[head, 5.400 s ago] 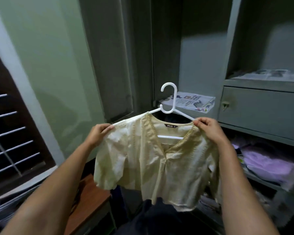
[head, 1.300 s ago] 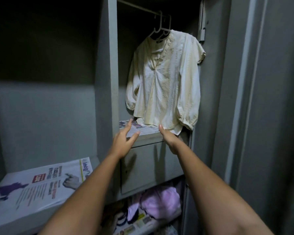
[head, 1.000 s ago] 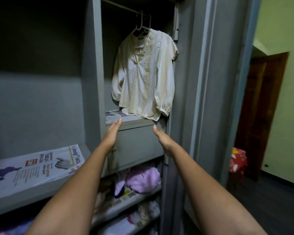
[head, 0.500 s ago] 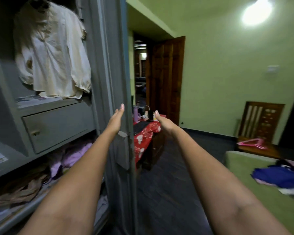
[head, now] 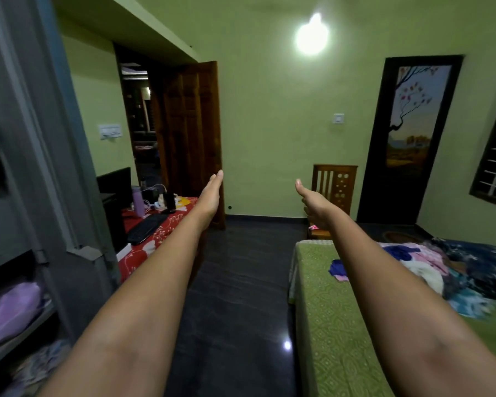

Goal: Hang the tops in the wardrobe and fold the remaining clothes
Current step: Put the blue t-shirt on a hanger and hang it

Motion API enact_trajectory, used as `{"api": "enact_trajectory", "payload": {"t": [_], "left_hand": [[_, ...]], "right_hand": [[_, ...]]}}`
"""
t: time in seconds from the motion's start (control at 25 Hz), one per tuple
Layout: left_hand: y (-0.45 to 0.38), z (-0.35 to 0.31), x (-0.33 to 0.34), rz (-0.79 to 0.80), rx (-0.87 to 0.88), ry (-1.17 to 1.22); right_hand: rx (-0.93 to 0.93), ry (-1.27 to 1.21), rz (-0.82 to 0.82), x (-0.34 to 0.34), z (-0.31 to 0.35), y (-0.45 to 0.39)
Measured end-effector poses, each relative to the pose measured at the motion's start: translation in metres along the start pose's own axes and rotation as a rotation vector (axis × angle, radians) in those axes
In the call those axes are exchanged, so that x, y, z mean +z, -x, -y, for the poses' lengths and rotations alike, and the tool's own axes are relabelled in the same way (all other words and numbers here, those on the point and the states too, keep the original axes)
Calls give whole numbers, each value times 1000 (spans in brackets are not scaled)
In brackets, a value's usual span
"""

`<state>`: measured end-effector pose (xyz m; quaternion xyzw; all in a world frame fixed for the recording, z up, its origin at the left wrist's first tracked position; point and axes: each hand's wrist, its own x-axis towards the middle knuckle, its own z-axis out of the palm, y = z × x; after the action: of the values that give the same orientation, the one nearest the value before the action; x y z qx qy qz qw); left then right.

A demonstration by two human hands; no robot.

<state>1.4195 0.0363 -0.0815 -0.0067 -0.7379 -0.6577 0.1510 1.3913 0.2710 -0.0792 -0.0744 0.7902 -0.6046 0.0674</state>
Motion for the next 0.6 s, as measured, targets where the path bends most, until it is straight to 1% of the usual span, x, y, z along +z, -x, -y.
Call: {"api": "enact_trajectory", "payload": {"t": [0.12, 0.24, 0.36, 0.48, 0.6], "left_hand": [[-45, 14, 17, 16, -17, 16], [-95, 30, 25, 40, -24, 19], [-179, 34, 19, 44, -13, -38], [-269, 22, 14, 42, 28, -46], [-349, 33, 16, 73, 51, -76]], "right_hand": [[-8, -7, -11, -8, -14, -53], [15, 21, 17, -5, -30, -116], [16, 2, -2, -9, -17, -189], [-37, -63, -55, -21, 0, -271], [-8, -70, -58, -25, -9, -346]]}}
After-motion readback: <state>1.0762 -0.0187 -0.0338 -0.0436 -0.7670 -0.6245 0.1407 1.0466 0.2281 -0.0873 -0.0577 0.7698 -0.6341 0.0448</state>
